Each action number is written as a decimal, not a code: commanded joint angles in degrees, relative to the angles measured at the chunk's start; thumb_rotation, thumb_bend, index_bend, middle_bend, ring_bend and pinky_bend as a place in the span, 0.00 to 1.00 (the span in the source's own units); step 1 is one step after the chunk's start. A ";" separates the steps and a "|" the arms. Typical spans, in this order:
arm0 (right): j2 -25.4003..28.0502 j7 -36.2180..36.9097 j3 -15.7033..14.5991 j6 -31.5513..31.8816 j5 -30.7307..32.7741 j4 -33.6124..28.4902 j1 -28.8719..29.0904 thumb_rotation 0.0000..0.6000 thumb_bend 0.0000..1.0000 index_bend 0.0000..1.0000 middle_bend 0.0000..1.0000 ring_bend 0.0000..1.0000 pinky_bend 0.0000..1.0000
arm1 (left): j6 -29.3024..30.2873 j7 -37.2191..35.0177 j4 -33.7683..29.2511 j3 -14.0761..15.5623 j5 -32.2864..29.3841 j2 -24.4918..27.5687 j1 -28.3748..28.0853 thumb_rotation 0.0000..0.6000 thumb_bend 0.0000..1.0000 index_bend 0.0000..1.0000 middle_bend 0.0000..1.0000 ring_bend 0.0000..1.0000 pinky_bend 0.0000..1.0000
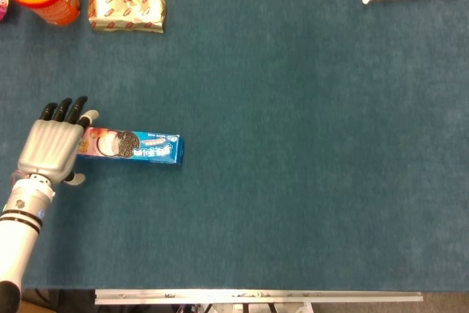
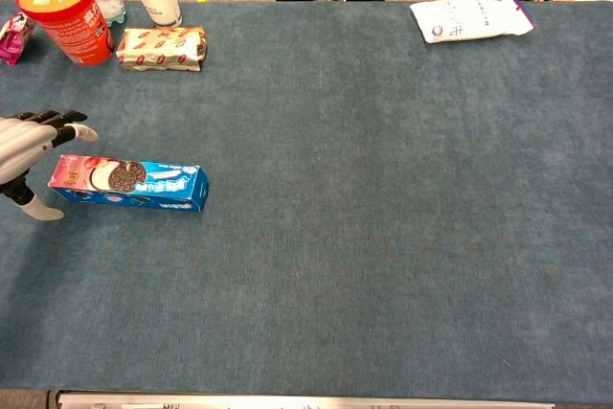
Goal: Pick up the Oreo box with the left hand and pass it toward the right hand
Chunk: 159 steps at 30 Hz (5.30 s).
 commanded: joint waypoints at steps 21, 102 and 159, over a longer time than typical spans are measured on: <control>-0.66 0.26 -0.69 -0.73 0.08 0.87 -0.14 1.00 0.18 0.37 0.30 0.31 0.45 | 1.49 1.93 3.91 1.37 -4.87 -3.85 -4.00 1.00 0.09 0.29 0.00 0.00 0.10; -1.07 1.11 -0.91 -0.86 0.12 1.65 -0.45 1.00 0.18 0.37 0.30 0.31 0.45 | 6.12 -24.77 0.87 -3.60 -1.65 -5.00 2.32 1.00 0.24 0.84 0.09 0.05 0.25; -2.10 2.64 -0.99 0.10 -0.87 2.50 -0.76 1.00 0.18 0.37 0.30 0.31 0.45 | 12.56 -26.54 -16.91 -10.12 3.98 0.75 -0.27 1.00 0.24 0.85 0.12 0.07 0.27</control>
